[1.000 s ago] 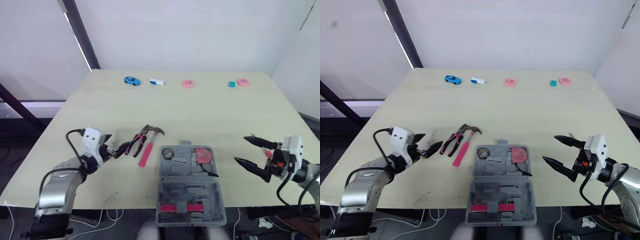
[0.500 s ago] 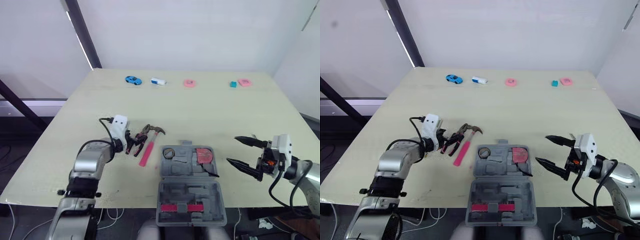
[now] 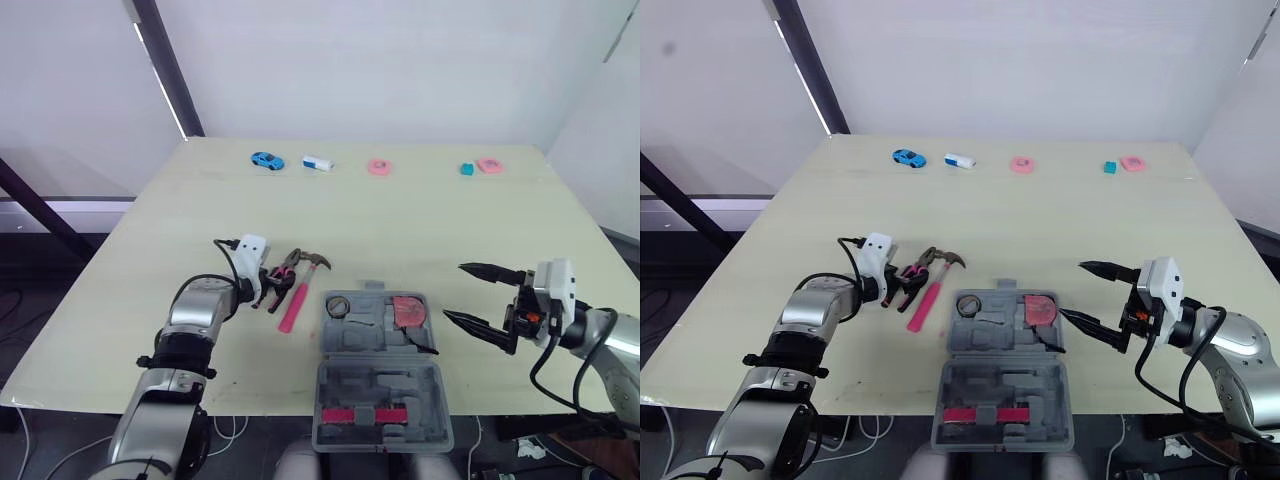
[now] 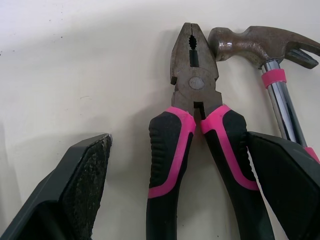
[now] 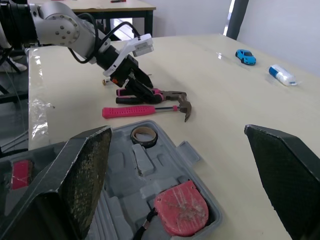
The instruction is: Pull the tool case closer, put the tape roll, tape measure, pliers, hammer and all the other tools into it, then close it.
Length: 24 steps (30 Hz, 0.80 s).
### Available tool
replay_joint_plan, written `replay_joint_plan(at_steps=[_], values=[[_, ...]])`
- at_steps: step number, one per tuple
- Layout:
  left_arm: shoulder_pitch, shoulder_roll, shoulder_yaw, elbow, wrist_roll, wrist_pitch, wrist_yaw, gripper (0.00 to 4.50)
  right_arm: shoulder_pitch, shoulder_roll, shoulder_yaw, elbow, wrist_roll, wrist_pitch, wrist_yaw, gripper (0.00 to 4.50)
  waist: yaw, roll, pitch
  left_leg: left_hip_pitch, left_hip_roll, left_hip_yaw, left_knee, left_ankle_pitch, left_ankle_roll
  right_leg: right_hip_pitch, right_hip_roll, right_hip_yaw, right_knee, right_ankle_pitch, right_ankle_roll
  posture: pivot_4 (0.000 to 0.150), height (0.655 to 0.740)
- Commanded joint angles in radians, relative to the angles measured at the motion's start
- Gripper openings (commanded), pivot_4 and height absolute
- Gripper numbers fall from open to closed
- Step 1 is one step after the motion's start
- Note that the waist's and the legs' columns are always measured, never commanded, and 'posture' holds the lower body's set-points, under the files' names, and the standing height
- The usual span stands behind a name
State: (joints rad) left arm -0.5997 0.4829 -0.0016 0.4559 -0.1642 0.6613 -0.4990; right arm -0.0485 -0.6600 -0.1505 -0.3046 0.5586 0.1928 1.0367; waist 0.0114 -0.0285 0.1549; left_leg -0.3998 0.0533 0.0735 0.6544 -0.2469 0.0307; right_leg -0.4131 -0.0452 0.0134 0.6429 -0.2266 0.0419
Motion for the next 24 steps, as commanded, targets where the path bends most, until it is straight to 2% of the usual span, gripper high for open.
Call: replay_joint_plan(at_steps=[1, 5, 8, 10, 11, 19, 24], values=[[-0.009, -0.013, 0.003, 0.014, -0.002, 0.023, -0.014, 4.50, -0.012, 0.003, 0.001, -0.027, 0.000, -0.013, -0.007, 4.46, 0.000, 0.000, 0.000, 0.000, 0.000, 0.000, 0.000, 0.000, 0.000, 0.000, 0.000, 0.000, 0.000, 0.000, 0.000, 0.150, 0.7395], [-0.021, -0.022, -0.010, 0.046, 0.018, 0.018, -0.017, 4.50, -0.021, 0.003, 0.011, -0.028, -0.004, -0.013, -0.010, 4.46, 0.002, 0.000, 0.000, 0.000, 0.000, 0.000, 0.001, 0.000, 0.000, 0.000, 0.000, 0.000, 0.001, 0.000, 0.000, 0.150, 0.7395], [-0.030, -0.027, -0.005, 0.055, 0.029, 0.005, -0.004, 3.70, -0.028, 0.006, 0.019, -0.039, -0.002, -0.005, -0.019, 4.50, 0.002, 0.001, 0.000, 0.000, 0.000, -0.001, 0.002, 0.000, 0.000, 0.001, 0.000, 0.000, 0.001, 0.000, 0.000, 0.150, 0.7395], [-0.029, -0.032, -0.001, 0.059, 0.038, -0.001, 0.011, 2.62, -0.030, 0.009, 0.028, -0.047, -0.003, -0.001, -0.028, 4.50, 0.002, 0.001, 0.000, 0.000, 0.000, -0.001, 0.003, 0.000, 0.000, 0.001, 0.000, 0.000, 0.001, 0.000, 0.000, 0.150, 0.7395], [-0.027, -0.034, 0.002, 0.061, 0.040, -0.003, 0.017, 2.40, -0.030, 0.010, 0.033, -0.052, -0.004, 0.001, -0.031, 4.50, 0.002, 0.001, -0.001, 0.000, 0.000, -0.001, 0.003, 0.000, 0.000, 0.001, 0.000, 0.000, 0.001, 0.000, 0.000, 0.150, 0.7395], [-0.011, -0.033, 0.016, 0.038, 0.038, -0.002, 0.024, 2.40, -0.035, 0.016, 0.046, -0.066, 0.008, 0.013, -0.046, 4.50, 0.002, 0.001, -0.001, 0.001, 0.000, -0.001, 0.005, 0.000, 0.000, 0.002, 0.000, 0.000, 0.003, 0.000, 0.000, 0.150, 0.7395], [0.044, 0.010, 0.031, -0.095, 0.021, 0.048, -0.003, 2.40, -0.044, 0.016, 0.045, -0.063, 0.023, 0.017, -0.029, 4.50, -0.006, 0.001, -0.001, 0.001, 0.000, -0.001, 0.006, 0.000, 0.000, 0.002, 0.000, 0.000, 0.003, 0.000, 0.000, 0.150, 0.7395]])
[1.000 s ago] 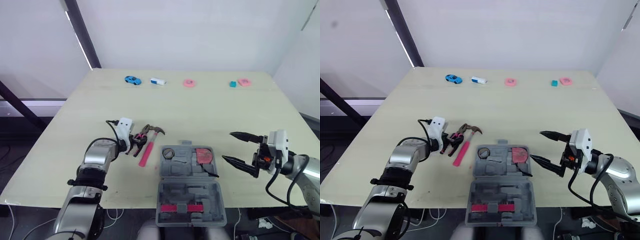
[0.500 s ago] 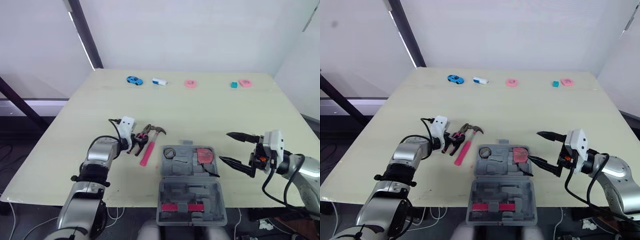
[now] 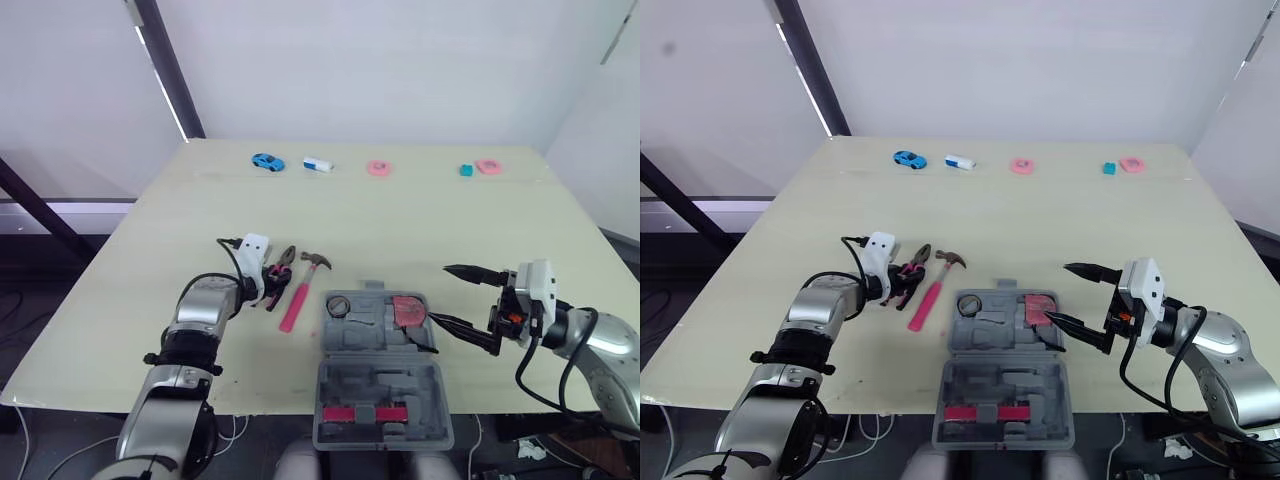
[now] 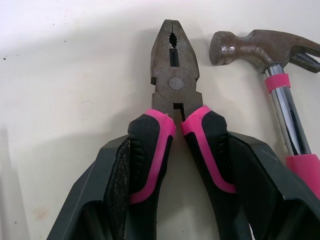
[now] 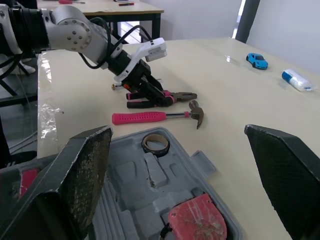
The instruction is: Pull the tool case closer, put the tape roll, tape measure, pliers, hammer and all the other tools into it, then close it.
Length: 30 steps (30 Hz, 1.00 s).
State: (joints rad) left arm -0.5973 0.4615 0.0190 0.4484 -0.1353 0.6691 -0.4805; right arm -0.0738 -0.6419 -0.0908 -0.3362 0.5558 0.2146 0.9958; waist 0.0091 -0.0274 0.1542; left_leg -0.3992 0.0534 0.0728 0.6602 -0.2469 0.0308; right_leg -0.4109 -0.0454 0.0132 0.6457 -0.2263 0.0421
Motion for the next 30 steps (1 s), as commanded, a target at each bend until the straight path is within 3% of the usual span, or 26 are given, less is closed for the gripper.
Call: replay_joint_plan(at_steps=[1, 8, 13, 18, 22, 30], values=[[0.055, 0.040, 0.012, -0.119, -0.013, 0.054, -0.027, 2.40, -0.021, -0.002, -0.012, -0.031, 0.028, -0.004, 0.016, 4.50, -0.010, 0.000, 0.000, 0.000, 0.000, 0.000, 0.000, 0.000, 0.000, 0.000, 0.000, 0.000, 0.000, 0.000, 0.000, 0.150, 0.7395], [0.162, 0.143, 0.062, -0.402, -0.075, 0.184, -0.087, 2.40, -0.034, 0.002, -0.003, -0.018, 0.040, 0.002, 0.044, 4.50, -0.021, -0.002, 0.001, -0.002, 0.001, -0.002, -0.001, 0.000, 0.000, -0.002, 0.000, 0.000, 0.000, 0.000, 0.000, 0.150, 0.7395], [0.237, 0.282, 0.056, -0.589, -0.148, 0.248, -0.224, 2.40, -0.073, -0.009, 0.023, 0.011, 0.019, 0.012, 0.061, 4.50, -0.018, -0.003, 0.002, -0.001, 0.002, -0.002, -0.001, 0.000, 0.000, -0.002, -0.001, 0.000, 0.000, -0.002, -0.004, 0.150, 0.7395], [0.225, 0.394, 0.011, -0.641, -0.182, 0.245, -0.343, 2.40, -0.134, -0.012, 0.060, 0.036, -0.016, 0.027, 0.059, 4.50, -0.017, -0.004, 0.002, -0.001, 0.001, -0.002, 0.000, 0.000, 0.000, -0.002, -0.002, 0.000, 0.000, -0.002, -0.004, 0.150, 0.7395], [0.150, 0.457, -0.104, -0.663, -0.200, 0.187, -0.509, 2.40, -0.181, -0.029, 0.100, 0.017, -0.052, 0.075, 0.045, 4.50, -0.012, -0.003, 0.003, -0.002, 0.001, -0.001, -0.001, 0.000, 0.000, -0.002, -0.001, -0.001, 0.000, -0.003, -0.005, 0.150, 0.7395], [-0.069, 0.395, -0.337, -0.544, -0.120, 0.010, -0.717, 2.40, -0.286, -0.109, 0.216, -0.003, -0.168, 0.223, 0.022, 4.50, 0.002, -0.003, 0.003, -0.003, 0.000, 0.001, 0.000, 0.000, 0.000, -0.003, 0.000, -0.001, -0.001, -0.003, -0.004, 0.150, 0.7395]])
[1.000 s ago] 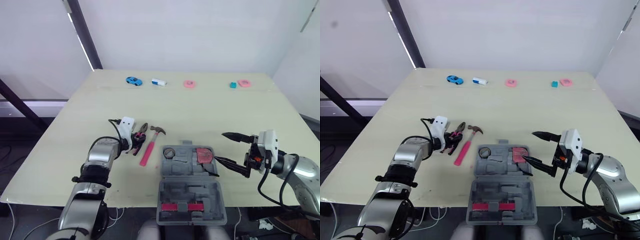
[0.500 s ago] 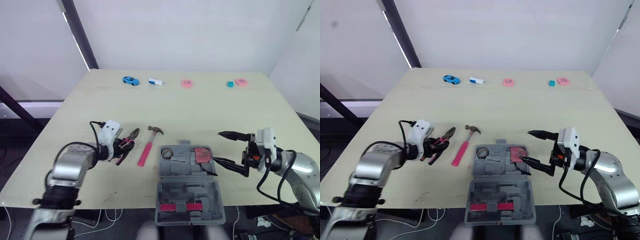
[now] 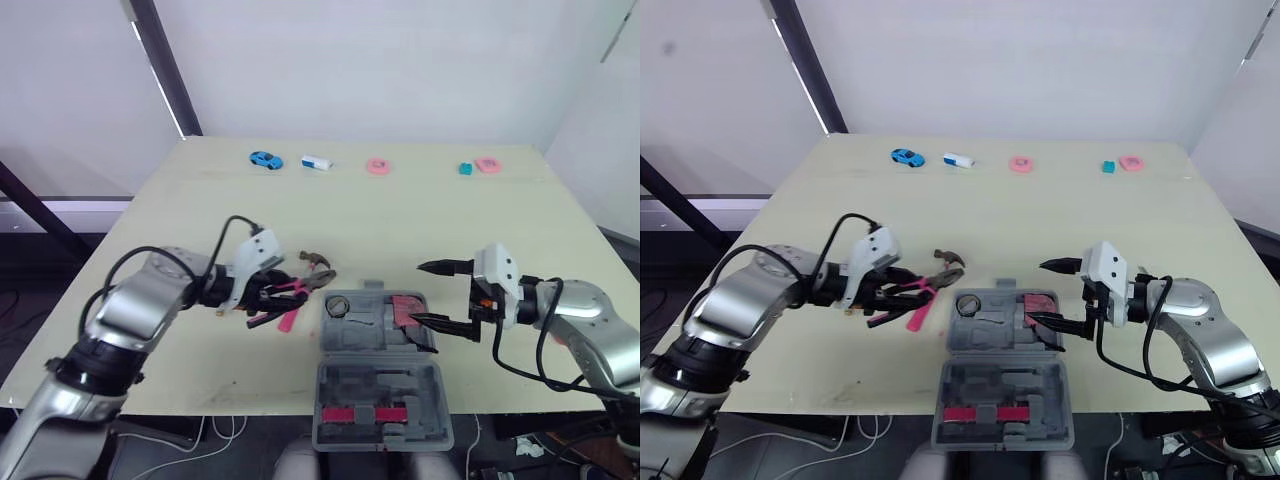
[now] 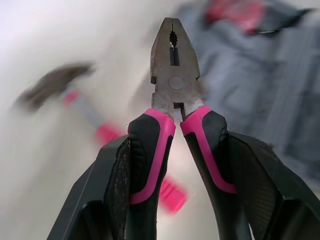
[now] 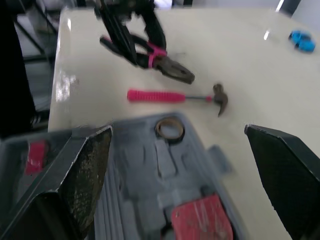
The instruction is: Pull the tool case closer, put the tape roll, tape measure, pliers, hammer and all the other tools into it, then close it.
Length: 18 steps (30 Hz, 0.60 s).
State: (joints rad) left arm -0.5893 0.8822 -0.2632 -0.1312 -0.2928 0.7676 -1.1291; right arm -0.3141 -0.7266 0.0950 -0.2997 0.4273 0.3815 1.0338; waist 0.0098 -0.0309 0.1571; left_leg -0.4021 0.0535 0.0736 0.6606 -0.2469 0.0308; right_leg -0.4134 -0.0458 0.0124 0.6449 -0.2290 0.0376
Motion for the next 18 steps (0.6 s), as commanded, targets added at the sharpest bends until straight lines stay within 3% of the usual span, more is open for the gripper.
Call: replay_joint_plan(at_steps=[1, 11, 18], values=[[-0.105, -0.044, -0.078, 0.058, 0.050, -0.117, -0.089, 2.40, -0.065, -0.031, 0.047, -0.040, -0.050, 0.084, -0.019, 4.50, 0.001, 0.000, 0.000, 0.000, 0.000, 0.000, 0.000, 0.000, 0.000, 0.000, 0.000, 0.000, 0.000, 0.000, 0.000, 0.150, 0.7395], [-0.270, -0.202, -0.196, 0.226, 0.131, -0.290, -0.237, 2.40, -0.227, -0.001, 0.165, -0.040, -0.108, 0.258, -0.043, 4.50, 0.003, 0.000, 0.000, -0.020, 0.001, -0.002, 0.011, 0.000, 0.000, -0.018, 0.003, 0.001, 0.008, 0.003, 0.005, 0.150, 0.7395], [-0.330, -0.294, -0.225, 0.302, 0.171, -0.352, -0.288, 2.40, -0.281, 0.049, 0.243, -0.017, -0.160, 0.298, -0.063, 4.50, 0.002, 0.000, 0.000, -0.021, 0.001, -0.003, 0.013, 0.000, 0.001, -0.019, 0.003, 0.001, 0.012, 0.003, 0.005, 0.150, 0.7395]])
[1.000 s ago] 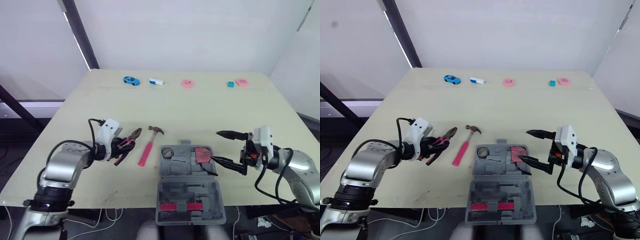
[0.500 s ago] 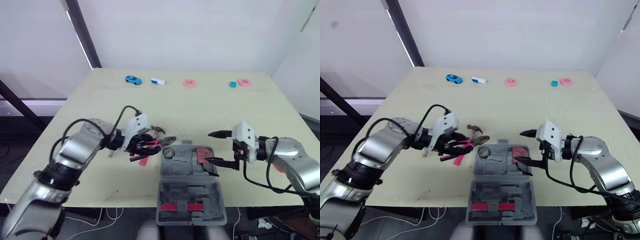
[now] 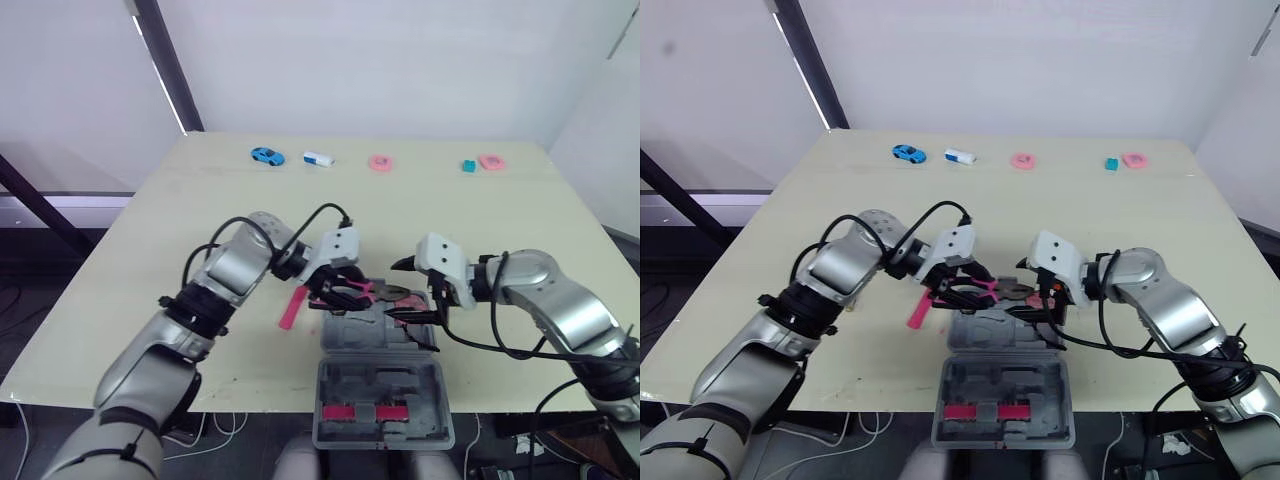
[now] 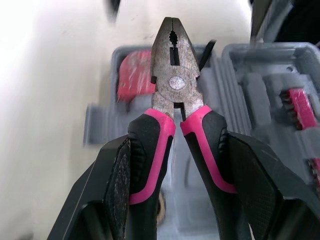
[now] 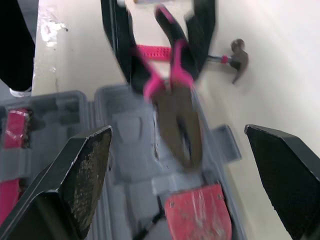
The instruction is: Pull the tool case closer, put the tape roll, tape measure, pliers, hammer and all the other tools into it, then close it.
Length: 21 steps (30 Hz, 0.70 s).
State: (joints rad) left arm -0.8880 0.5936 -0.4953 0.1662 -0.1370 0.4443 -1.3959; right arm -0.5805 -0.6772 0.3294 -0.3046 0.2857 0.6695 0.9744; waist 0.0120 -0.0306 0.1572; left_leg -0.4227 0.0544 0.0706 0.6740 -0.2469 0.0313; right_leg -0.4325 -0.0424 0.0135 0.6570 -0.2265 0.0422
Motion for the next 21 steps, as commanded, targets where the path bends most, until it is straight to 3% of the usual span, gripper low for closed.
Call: replay_joint_plan(at_steps=[1, 10, 13, 17, 19, 21], values=[[-0.036, -0.012, 0.007, 0.012, 0.018, -0.032, -0.023, 2.40, -0.015, 0.003, 0.021, -0.012, -0.029, 0.010, -0.007, 4.50, 0.000, 0.000, 0.000, 0.000, 0.000, 0.000, 0.000, 0.000, 0.000, 0.000, 0.000, 0.000, 0.000, 0.000, 0.000, 0.150, 0.7395], [-0.043, -0.040, 0.016, 0.032, 0.040, -0.040, -0.038, 2.40, -0.013, 0.019, 0.059, -0.004, -0.072, -0.003, -0.003, 4.50, -0.001, 0.000, 0.000, 0.000, 0.000, 0.000, 0.003, 0.000, 0.000, 0.000, 0.000, 0.000, 0.003, 0.000, 0.000, 0.150, 0.7395], [-0.041, -0.039, 0.020, 0.033, 0.042, -0.038, -0.038, 2.40, -0.011, 0.013, 0.067, 0.002, -0.090, -0.020, 0.009, 3.60, -0.001, 0.000, 0.000, 0.000, 0.000, 0.000, 0.003, 0.000, 0.000, 0.000, 0.000, 0.000, 0.004, 0.000, 0.000, 0.150, 0.7395], [-0.036, -0.034, 0.024, 0.031, 0.040, -0.036, -0.037, 2.40, -0.005, -0.005, 0.090, 0.009, -0.125, -0.049, 0.028, 1.62, -0.001, 0.000, 0.000, 0.000, 0.000, 0.000, 0.004, 0.000, 0.000, 0.000, 0.000, 0.000, 0.004, 0.000, 0.000, 0.150, 0.7395], [-0.033, -0.033, 0.027, 0.029, 0.040, -0.035, -0.037, 2.40, -0.007, 0.014, 0.078, 0.005, -0.113, -0.038, 0.025, 0.98, -0.001, 0.000, 0.000, 0.000, 0.000, 0.000, 0.004, 0.000, 0.000, 0.000, 0.000, 0.000, 0.004, 0.000, 0.000, 0.150, 0.7395], [-0.030, -0.033, 0.029, 0.027, 0.040, -0.032, -0.036, 2.40, -0.009, 0.025, 0.071, 0.003, -0.109, -0.029, 0.024, 0.98, -0.002, 0.000, 0.000, 0.000, 0.000, -0.001, 0.004, 0.000, 0.000, 0.000, 0.000, 0.000, 0.004, 0.000, 0.000, 0.150, 0.7395]])
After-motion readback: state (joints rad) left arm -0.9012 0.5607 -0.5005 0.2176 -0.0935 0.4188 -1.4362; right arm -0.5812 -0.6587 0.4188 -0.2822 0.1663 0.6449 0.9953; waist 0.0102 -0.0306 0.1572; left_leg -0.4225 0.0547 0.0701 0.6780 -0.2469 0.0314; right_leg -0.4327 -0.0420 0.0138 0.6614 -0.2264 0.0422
